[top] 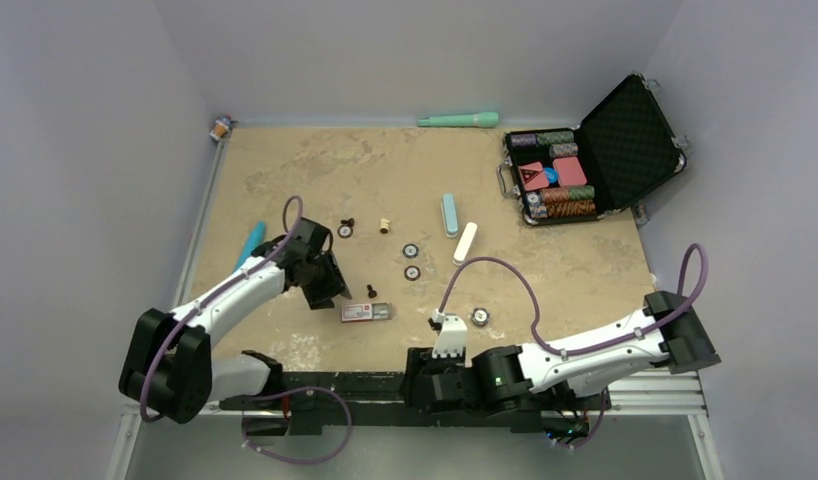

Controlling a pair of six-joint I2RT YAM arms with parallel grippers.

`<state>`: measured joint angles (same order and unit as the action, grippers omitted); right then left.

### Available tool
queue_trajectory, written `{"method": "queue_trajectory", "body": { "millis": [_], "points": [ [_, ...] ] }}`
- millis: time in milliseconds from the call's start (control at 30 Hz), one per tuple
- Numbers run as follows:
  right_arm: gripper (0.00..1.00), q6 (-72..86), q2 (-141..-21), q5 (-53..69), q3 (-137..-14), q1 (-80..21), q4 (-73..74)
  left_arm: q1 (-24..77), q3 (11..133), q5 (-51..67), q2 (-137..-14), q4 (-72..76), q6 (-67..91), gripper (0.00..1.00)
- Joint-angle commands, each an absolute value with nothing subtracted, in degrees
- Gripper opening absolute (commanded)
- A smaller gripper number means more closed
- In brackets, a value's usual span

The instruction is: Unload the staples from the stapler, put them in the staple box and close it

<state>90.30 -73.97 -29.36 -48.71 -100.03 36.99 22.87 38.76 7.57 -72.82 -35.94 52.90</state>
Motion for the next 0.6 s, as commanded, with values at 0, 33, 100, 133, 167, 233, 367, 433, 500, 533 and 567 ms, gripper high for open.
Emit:
{"method": "queue_trajectory", "body": {
  "millis": [0, 33, 100, 133, 167, 233, 367, 433, 500, 533, 567],
  "points": [
    [0.68, 89.59, -68.68, -34.03, -47.73, -97.85, 34.07, 22.99, 46.87, -0.94, -68.07, -46.20, 49.85, 0.51],
    [0.66, 87.96, -68.12, -34.14, -47.93, -96.86, 33.89, 22.89, 47.83, -2.41, -66.64, -47.94, 49.41, 0.52],
    [0.61, 84.03, -67.50, -33.85, -48.30, -94.57, 32.34, 22.85, 48.76, -5.39, -63.52, -50.68, 49.14, 0.52],
    [0.59, 81.57, -67.42, -33.35, -48.42, -93.07, 31.02, 22.79, 48.76, -6.47, -61.79, -51.71, 49.28, 0.52],
    [0.56, 79.11, -67.46, -32.79, -48.47, -91.62, 29.41, 22.72, 48.35, -7.16, -60.33, -52.18, 49.41, 0.52],
    [0.50, 74.71, -67.60, -31.29, -48.39, -88.41, 26.71, 22.68, 46.27, -7.63, -57.22, -51.92, 50.20, 0.50],
    [0.39, 68.20, -66.72, -29.01, -48.03, -81.09, 23.78, 22.59, 41.66, -9.87, -52.99, -51.36, 52.73, 0.44],
    [0.33, 64.48, -66.29, -27.54, -47.67, -77.36, 21.66, 22.59, 39.25, -10.92, -51.66, -50.82, 54.16, 0.40],
    [0.23, 61.46, -66.89, -26.18, -47.79, -74.10, 20.41, 22.59, 37.58, -11.84, -50.75, -50.45, 55.55, 0.34],
    [0.19, 60.09, -67.57, -25.53, -48.16, -72.69, 19.93, 22.59, 36.90, -12.06, -50.64, -50.11, 56.15, 0.30],
    [0.16, 58.78, -68.62, -24.98, -48.47, -71.22, 19.38, 22.59, 36.35, -12.20, -50.82, -49.92, 56.85, 0.28]
  ]
}}
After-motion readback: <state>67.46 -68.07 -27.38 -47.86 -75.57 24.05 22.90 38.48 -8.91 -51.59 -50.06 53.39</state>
